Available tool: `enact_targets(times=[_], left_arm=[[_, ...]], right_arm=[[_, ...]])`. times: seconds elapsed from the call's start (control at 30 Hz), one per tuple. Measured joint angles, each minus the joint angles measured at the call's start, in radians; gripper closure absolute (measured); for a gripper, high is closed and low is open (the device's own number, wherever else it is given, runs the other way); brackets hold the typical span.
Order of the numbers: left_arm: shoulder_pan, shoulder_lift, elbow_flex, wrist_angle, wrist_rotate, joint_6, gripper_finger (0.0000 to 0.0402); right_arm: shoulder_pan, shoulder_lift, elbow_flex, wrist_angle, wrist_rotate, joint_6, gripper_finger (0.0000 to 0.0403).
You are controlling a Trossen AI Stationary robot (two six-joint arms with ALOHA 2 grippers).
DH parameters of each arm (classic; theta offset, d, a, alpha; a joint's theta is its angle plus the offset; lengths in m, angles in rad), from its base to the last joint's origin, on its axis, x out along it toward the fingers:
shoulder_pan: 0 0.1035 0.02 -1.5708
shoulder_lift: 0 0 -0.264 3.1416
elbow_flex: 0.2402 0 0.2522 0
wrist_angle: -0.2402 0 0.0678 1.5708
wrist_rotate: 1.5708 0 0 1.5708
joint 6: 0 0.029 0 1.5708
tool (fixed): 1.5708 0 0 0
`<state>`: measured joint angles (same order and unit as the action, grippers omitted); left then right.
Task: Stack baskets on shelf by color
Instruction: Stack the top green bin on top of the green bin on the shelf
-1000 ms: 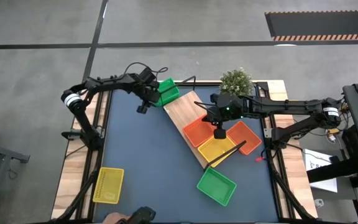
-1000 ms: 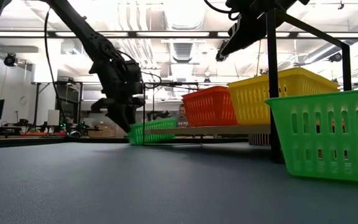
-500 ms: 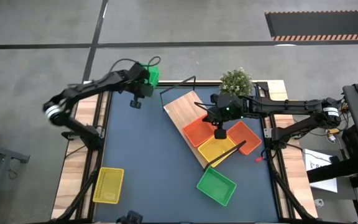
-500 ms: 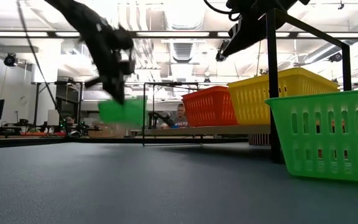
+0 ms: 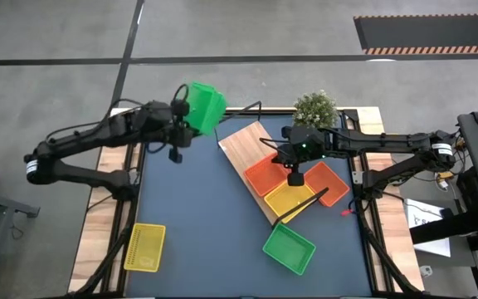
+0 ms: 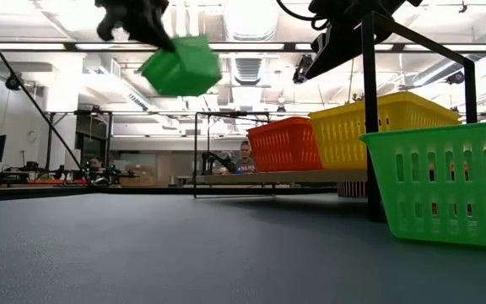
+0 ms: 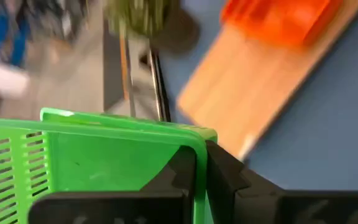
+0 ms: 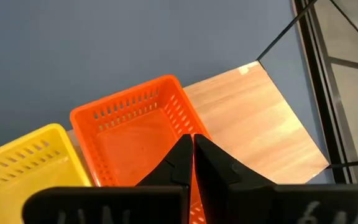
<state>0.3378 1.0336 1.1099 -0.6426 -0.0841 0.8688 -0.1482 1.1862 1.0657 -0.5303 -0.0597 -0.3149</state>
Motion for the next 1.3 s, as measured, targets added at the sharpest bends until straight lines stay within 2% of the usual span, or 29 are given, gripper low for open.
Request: enact_targets(times=[0.17, 0.33, 0.4, 0.47, 0.77, 0.93, 1.3], left_arm=[[-0.180, 0.046, -0.004, 0.127, 0.003, -0.059, 0.0401], [-0.278, 0.202, 0.005, 0.219, -0.026, -0.045, 0.0401], [-0.276, 0.270, 0.009, 0.213, -0.110, -0.044, 0.0401], [-0.259, 0.332, 0.011, 0.216, -0.152, -0.041, 0.0401], [-0.213, 0.537, 0.033, 0.300, -0.103, 0.025, 0.0401], [-0.204, 0.587, 0.043, 0.302, -0.097, 0.061, 0.0392], [-0.182, 0.608, 0.043, 0.302, -0.085, 0.091, 0.0323]], right_arm=[[0.000, 0.000, 0.000, -0.007, 0.000, 0.014, 0.0394], [0.000, -0.001, 0.000, -0.026, 0.000, 0.029, 0.0394], [0.000, -0.001, 0.000, -0.037, 0.000, 0.032, 0.0394], [0.000, -0.001, 0.000, -0.049, 0.000, 0.036, 0.0394], [0.000, -0.001, 0.000, -0.064, 0.000, 0.046, 0.0394], [0.000, -0.001, 0.000, -0.065, -0.001, 0.047, 0.0394], [0.000, -0.001, 0.000, -0.067, -0.001, 0.069, 0.0394]])
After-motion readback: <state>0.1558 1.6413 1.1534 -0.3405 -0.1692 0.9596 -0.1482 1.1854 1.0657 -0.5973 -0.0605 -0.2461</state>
